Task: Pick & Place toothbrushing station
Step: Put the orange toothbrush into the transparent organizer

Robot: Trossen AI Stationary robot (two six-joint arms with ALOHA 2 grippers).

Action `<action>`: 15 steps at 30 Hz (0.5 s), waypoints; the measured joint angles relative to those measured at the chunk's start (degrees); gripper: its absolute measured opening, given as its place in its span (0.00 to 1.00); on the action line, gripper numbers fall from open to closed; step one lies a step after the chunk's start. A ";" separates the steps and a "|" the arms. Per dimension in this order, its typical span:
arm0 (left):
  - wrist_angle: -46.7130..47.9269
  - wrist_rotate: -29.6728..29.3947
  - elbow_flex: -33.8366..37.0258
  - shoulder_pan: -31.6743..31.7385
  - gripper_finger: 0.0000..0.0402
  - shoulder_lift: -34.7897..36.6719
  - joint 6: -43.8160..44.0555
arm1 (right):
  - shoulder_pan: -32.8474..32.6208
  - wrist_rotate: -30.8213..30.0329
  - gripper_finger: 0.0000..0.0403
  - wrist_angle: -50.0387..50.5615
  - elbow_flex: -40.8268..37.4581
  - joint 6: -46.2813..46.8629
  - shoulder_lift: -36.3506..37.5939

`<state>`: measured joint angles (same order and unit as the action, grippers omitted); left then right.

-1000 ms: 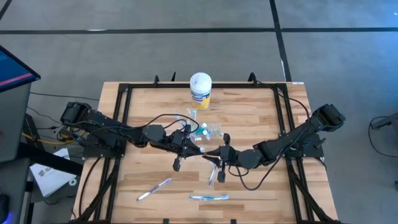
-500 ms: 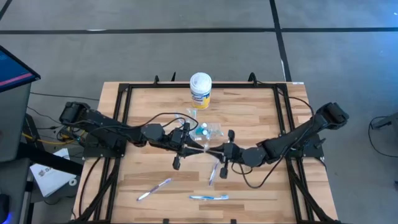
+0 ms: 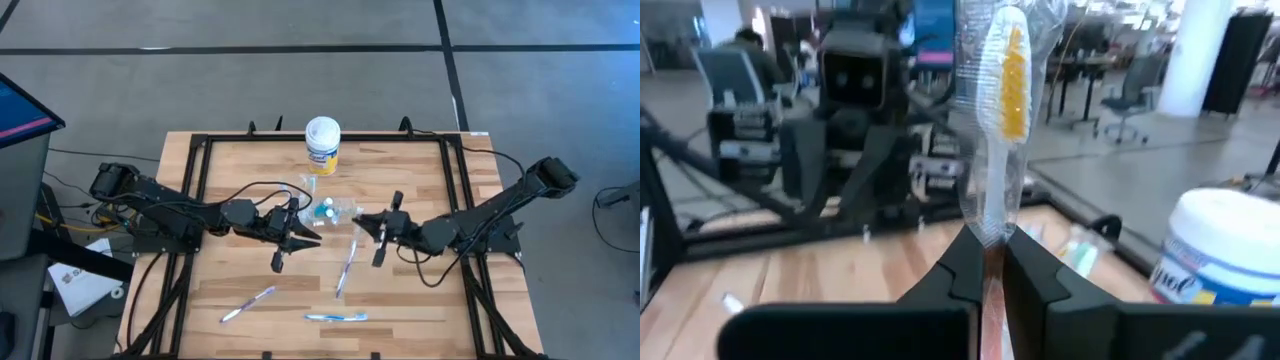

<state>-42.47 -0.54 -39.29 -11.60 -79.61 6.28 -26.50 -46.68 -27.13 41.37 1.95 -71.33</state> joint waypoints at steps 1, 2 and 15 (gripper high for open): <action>-0.14 0.00 0.00 0.00 0.16 0.00 0.00 | 0.57 0.03 0.02 -1.80 -0.76 -0.81 0.32; -0.19 0.00 0.00 0.00 0.16 0.00 0.00 | 1.22 0.07 0.02 -3.15 -1.52 -1.41 0.63; -0.40 0.04 0.00 0.00 0.15 0.00 0.00 | 11.57 6.07 0.02 -5.13 -3.28 -3.90 3.21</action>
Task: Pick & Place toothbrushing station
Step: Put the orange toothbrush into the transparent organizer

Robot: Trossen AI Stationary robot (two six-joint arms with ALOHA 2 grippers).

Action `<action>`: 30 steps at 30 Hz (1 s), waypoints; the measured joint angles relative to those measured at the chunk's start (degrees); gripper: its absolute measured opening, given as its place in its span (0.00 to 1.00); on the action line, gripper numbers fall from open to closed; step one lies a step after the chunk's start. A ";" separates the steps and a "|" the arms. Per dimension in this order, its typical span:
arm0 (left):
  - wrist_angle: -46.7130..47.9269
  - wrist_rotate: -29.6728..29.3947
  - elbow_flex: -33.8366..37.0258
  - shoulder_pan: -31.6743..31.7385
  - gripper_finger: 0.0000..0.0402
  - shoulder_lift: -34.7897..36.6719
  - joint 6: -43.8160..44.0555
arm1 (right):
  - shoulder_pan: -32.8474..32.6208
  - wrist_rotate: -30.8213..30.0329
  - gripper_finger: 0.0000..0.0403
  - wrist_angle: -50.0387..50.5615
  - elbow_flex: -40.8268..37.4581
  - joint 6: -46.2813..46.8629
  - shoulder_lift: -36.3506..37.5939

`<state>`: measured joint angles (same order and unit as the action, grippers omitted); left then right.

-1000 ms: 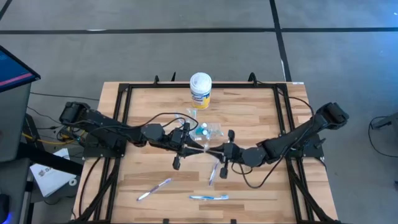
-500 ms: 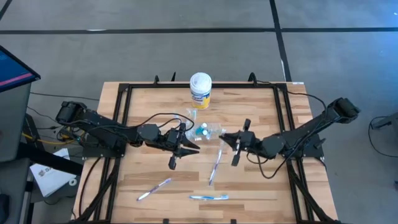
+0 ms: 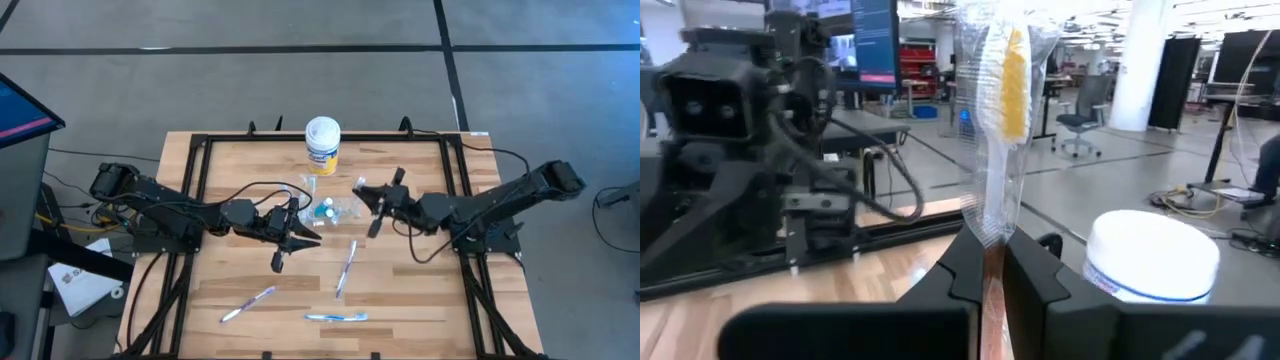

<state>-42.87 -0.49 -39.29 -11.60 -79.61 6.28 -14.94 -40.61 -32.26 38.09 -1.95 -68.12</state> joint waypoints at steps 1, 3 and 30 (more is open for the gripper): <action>0.00 0.02 0.00 0.00 0.15 0.00 0.00 | 0.93 0.83 0.02 -0.01 0.00 -0.01 0.07; 0.00 0.02 0.00 0.00 0.15 0.00 0.00 | 2.76 2.51 0.02 0.15 0.00 -0.01 0.04; 0.47 0.04 0.00 0.09 0.14 0.00 -0.28 | 19.53 25.76 0.02 -19.01 -14.10 4.97 -0.52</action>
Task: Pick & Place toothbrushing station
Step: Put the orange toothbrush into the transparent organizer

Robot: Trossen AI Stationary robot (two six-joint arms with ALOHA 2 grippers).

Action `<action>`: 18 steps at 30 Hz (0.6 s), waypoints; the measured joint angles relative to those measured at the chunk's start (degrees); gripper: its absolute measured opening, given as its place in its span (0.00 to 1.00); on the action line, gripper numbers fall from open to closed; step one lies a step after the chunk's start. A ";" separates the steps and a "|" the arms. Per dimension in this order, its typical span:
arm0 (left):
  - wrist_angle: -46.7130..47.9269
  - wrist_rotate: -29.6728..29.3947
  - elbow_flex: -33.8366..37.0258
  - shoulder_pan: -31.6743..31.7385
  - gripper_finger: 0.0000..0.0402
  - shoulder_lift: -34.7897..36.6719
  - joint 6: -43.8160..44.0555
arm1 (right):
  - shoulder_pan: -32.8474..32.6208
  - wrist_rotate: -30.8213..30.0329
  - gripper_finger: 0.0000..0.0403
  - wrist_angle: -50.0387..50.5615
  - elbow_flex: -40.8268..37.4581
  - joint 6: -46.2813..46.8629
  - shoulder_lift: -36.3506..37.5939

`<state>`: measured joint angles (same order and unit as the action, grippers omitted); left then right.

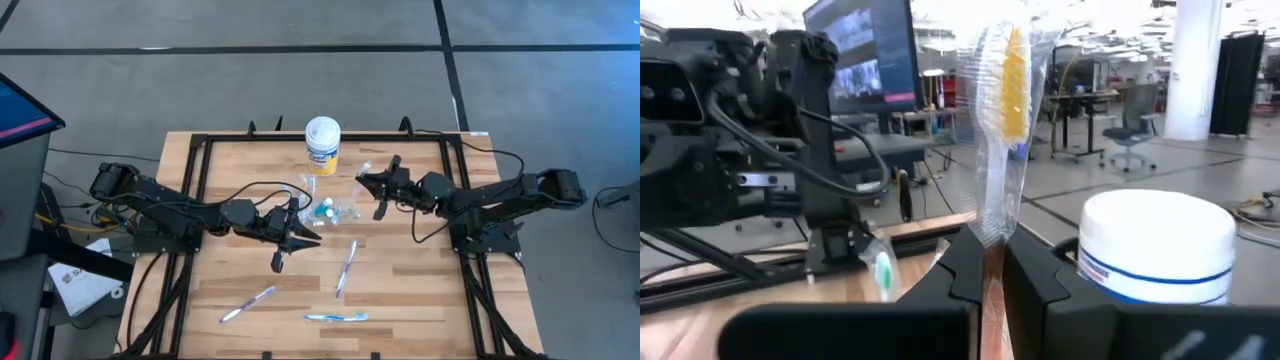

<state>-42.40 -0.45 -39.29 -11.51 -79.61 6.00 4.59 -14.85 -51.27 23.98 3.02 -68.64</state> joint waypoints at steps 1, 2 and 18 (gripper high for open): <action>0.00 0.00 0.00 0.00 0.14 0.00 -0.02 | 0.35 0.67 0.02 -0.91 -0.59 0.04 0.00; -0.01 0.00 0.00 0.00 0.14 0.00 -0.02 | 0.68 0.99 0.02 -1.58 -1.26 0.37 0.00; 0.03 -1.33 -0.02 0.00 0.14 -0.02 -1.14 | 2.05 1.73 0.02 -12.63 -3.12 2.16 -10.92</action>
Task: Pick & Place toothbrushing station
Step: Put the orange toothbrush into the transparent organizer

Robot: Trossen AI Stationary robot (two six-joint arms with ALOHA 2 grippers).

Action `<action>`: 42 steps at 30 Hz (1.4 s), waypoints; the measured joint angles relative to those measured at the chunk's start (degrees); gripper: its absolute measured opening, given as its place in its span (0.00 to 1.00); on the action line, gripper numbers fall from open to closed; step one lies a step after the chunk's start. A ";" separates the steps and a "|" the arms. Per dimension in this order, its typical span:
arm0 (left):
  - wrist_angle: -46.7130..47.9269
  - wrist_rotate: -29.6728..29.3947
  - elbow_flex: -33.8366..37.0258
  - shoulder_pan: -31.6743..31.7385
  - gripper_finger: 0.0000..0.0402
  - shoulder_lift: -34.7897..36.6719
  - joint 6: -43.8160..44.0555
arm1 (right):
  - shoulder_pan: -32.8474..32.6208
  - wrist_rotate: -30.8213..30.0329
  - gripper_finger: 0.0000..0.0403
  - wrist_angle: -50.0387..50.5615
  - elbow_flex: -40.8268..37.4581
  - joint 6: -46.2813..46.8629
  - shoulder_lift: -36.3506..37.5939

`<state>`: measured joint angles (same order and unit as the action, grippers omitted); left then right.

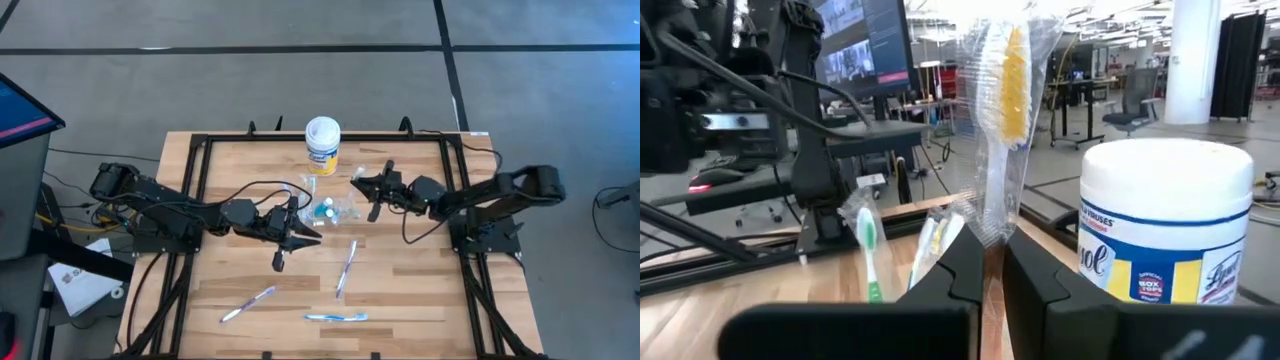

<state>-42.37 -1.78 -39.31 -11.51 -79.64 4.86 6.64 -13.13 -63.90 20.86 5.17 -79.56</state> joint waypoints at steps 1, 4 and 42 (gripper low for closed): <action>0.00 0.00 0.00 0.00 0.14 0.00 0.00 | 0.23 0.07 0.02 -1.85 0.00 0.23 -1.65; 0.11 -0.22 0.00 0.00 0.14 0.00 0.04 | 1.20 2.31 0.02 -7.38 0.00 0.84 -6.51; 0.40 -0.11 0.00 0.00 0.14 0.00 0.07 | 2.90 5.81 0.14 -24.55 0.04 4.97 -28.49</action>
<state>-41.97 -1.89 -39.31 -11.51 -79.64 4.93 9.54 -7.31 -88.45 20.91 10.14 -108.05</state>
